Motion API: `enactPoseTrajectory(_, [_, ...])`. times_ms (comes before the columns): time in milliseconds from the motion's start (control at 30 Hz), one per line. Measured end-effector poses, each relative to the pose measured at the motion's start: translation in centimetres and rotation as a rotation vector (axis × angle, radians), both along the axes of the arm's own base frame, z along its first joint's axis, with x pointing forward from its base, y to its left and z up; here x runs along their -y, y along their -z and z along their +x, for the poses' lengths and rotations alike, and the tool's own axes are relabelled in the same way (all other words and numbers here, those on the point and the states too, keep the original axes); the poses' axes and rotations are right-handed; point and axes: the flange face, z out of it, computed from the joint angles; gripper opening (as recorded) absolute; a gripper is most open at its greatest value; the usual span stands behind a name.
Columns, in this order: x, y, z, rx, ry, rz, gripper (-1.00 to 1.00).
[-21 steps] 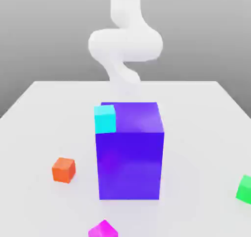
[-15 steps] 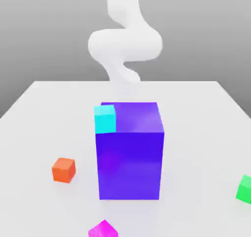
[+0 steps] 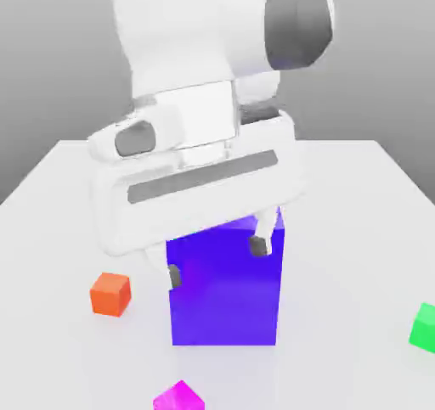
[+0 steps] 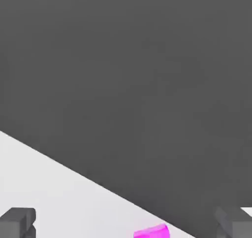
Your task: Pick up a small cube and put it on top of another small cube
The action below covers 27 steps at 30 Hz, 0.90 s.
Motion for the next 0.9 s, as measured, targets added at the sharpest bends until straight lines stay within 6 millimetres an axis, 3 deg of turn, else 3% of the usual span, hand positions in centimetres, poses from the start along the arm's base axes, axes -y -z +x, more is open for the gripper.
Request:
enactPoseTrajectory(433, [2.7, 19.0, -1.4, -0.169, -0.206, -0.179, 0.0])
enactPoseTrajectory(467, [2.7, 20.2, -1.4, -0.17, -0.206, -0.178, -1.0])
enactPoseTrajectory(667, [2.7, 20.7, -1.5, -0.172, -0.206, -0.177, -1.0])
enactPoseTrajectory(733, [2.7, 19.2, -1.4, -0.171, -0.208, -0.179, -1.0])
enactPoseTrajectory(833, [2.6, 15.3, -1.5, -0.172, -0.21, -0.177, -1.0])
enactPoseTrajectory(900, [-1.8, 14.4, -1.5, -0.171, -0.32, -0.176, -1.0])
